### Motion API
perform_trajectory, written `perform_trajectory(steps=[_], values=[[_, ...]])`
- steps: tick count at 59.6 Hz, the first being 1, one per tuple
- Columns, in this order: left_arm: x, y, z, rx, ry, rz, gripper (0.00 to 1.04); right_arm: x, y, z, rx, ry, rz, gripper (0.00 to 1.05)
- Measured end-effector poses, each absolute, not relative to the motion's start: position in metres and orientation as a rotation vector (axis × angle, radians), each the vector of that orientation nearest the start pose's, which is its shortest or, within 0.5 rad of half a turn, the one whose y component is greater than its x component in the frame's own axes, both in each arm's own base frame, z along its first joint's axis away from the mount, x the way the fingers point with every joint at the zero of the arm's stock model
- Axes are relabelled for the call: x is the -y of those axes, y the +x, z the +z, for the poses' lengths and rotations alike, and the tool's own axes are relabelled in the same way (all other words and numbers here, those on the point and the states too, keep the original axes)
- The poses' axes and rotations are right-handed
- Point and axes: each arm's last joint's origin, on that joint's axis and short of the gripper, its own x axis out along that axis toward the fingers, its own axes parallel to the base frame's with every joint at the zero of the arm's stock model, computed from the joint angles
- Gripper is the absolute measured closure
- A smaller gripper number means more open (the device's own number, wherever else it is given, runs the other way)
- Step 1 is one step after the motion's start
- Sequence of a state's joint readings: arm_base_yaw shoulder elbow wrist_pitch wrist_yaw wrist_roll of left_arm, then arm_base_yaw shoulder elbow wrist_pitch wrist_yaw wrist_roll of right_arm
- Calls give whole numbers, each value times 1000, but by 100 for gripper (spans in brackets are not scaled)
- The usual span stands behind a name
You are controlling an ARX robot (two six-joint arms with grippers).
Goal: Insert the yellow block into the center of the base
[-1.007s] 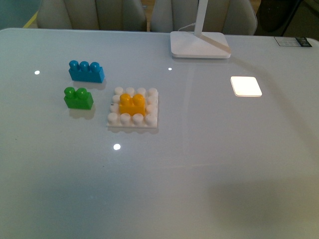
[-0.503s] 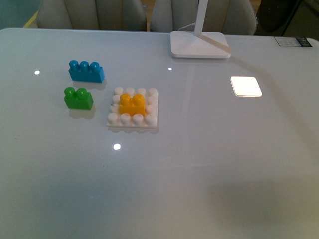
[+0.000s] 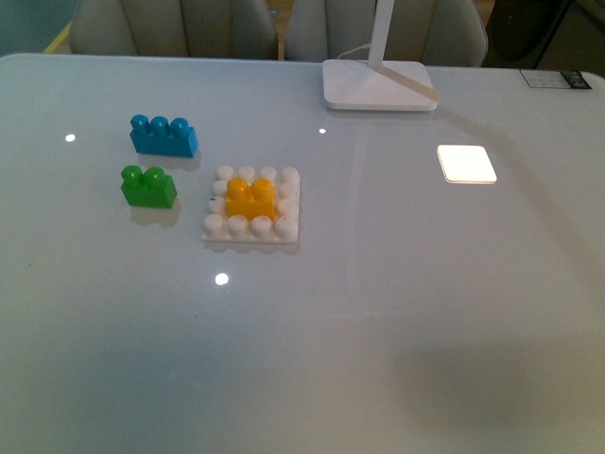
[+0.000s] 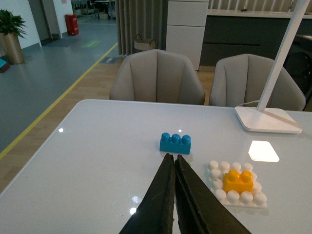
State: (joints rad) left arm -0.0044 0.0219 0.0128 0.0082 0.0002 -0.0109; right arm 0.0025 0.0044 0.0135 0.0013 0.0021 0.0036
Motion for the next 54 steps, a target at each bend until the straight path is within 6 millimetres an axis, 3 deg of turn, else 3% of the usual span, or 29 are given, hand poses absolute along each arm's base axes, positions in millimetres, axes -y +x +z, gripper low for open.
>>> perform_trajectory(steps=[31,54], values=[[0,97,168,8,-11,-5,101,0,97,168,10,4,1,9],[0,97,168,8,-11,-5,34,0,97,168,10,4,1,9]])
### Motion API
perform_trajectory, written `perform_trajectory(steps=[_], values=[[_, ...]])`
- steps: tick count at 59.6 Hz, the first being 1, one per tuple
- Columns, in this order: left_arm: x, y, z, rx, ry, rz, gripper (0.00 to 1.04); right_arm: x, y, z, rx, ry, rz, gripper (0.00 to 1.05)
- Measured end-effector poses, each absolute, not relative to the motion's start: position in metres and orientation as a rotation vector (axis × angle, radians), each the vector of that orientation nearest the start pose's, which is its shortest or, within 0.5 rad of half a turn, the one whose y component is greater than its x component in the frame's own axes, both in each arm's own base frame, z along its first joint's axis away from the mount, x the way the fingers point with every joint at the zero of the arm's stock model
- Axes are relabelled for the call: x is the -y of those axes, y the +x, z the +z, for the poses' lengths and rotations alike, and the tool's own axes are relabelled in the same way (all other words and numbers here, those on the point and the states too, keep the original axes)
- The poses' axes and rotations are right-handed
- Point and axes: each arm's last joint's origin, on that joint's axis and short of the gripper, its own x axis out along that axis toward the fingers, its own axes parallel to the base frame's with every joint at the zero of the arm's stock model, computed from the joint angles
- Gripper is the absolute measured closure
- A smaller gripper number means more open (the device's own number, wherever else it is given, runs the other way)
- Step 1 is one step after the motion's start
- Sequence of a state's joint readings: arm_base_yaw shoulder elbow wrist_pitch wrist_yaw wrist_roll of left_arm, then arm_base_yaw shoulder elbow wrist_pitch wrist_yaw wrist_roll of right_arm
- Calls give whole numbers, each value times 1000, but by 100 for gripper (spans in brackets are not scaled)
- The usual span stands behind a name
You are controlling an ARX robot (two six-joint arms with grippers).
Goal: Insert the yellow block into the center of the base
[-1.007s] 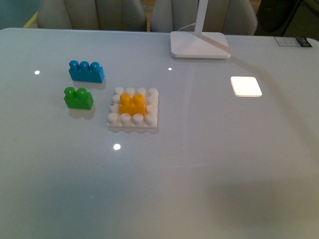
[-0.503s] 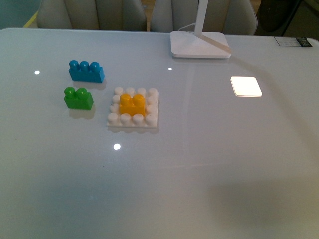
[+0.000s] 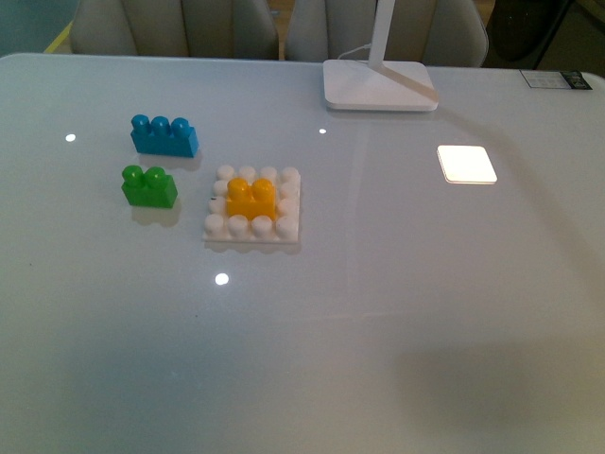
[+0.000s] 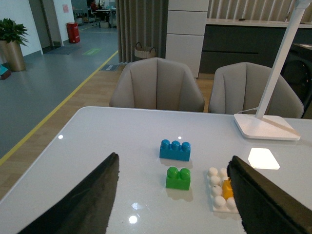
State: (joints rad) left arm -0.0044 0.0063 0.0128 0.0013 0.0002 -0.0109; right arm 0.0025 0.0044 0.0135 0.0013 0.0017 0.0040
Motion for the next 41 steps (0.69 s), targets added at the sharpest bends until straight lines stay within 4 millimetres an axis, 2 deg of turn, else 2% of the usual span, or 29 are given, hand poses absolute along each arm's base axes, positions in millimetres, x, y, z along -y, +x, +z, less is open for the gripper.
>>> perform_trajectory(steps=[6,10,41], values=[[0,97,168,8,-11,-5,15,0,97,168,10,4,0,9],[0,97,168,8,-9,-5,6,0,97,168,10,4,0,9],[0,97,168,8,-8,-5,7,0,97,168,10,4,0,9]])
